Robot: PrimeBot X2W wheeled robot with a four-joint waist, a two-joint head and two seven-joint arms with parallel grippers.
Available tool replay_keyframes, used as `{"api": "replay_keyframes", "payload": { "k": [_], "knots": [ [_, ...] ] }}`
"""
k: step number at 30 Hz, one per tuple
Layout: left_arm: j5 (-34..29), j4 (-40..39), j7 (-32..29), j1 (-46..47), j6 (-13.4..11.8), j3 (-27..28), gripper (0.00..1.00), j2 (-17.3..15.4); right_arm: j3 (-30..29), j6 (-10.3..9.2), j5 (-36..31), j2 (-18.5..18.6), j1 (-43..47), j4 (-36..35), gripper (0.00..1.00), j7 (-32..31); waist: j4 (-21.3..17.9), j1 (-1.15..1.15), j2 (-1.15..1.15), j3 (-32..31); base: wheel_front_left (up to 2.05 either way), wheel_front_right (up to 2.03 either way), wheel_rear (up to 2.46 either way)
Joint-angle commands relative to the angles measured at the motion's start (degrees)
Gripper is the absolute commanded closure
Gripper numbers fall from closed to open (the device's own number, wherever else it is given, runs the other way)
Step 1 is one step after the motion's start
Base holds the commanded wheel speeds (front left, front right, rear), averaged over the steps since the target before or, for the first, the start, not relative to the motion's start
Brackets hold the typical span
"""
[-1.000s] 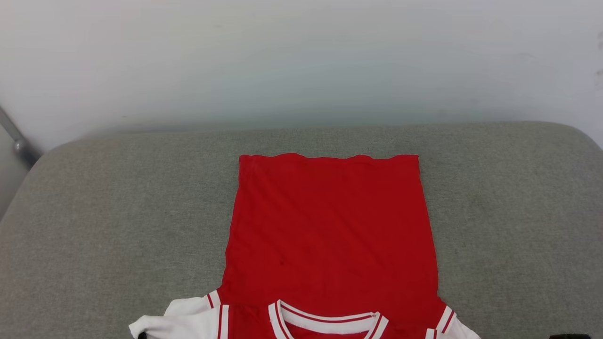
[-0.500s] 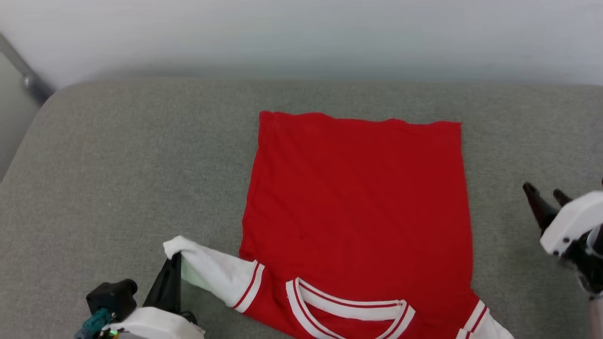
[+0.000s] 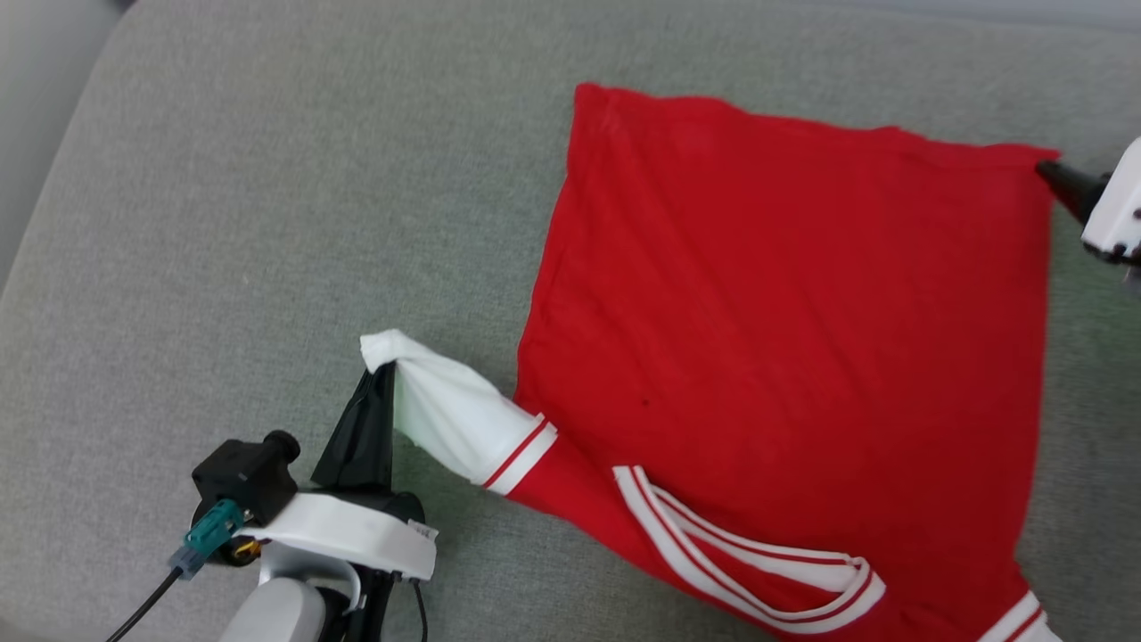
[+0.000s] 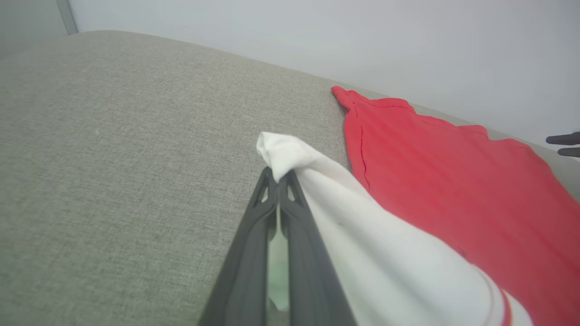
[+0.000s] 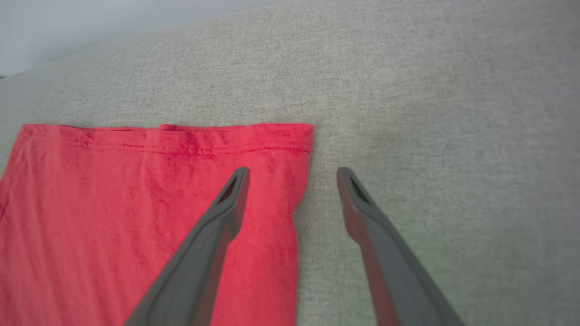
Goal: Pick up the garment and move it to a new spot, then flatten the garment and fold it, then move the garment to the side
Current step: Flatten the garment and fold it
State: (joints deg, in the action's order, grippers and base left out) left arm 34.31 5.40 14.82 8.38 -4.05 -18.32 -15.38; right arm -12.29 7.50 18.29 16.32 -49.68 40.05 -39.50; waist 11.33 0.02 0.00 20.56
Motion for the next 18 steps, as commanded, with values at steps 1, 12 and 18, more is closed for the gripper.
{"api": "replay_keyframes", "payload": {
  "k": [1,12,18],
  "knots": [
    [-0.66,-0.40,0.33,1.45,0.49,0.00,1.00,0.65,-0.49,-0.02,-1.14,0.33,-2.32,1.09,0.00,-0.57,2.28,-0.02,0.00,3.35,0.00,0.00,0.00],
    [-3.17,0.48,0.48,4.01,2.57,0.15,1.00,2.39,-1.92,-0.02,-4.81,-2.12,-5.28,9.48,0.46,-9.40,3.31,-0.02,0.00,7.11,0.00,0.00,0.00],
    [-3.97,1.69,0.49,3.92,3.41,1.10,1.00,3.22,-0.45,-0.02,-5.69,-1.22,-5.78,7.95,1.00,-7.56,3.47,-0.02,0.00,5.52,0.00,0.00,0.00]
  ]
}}
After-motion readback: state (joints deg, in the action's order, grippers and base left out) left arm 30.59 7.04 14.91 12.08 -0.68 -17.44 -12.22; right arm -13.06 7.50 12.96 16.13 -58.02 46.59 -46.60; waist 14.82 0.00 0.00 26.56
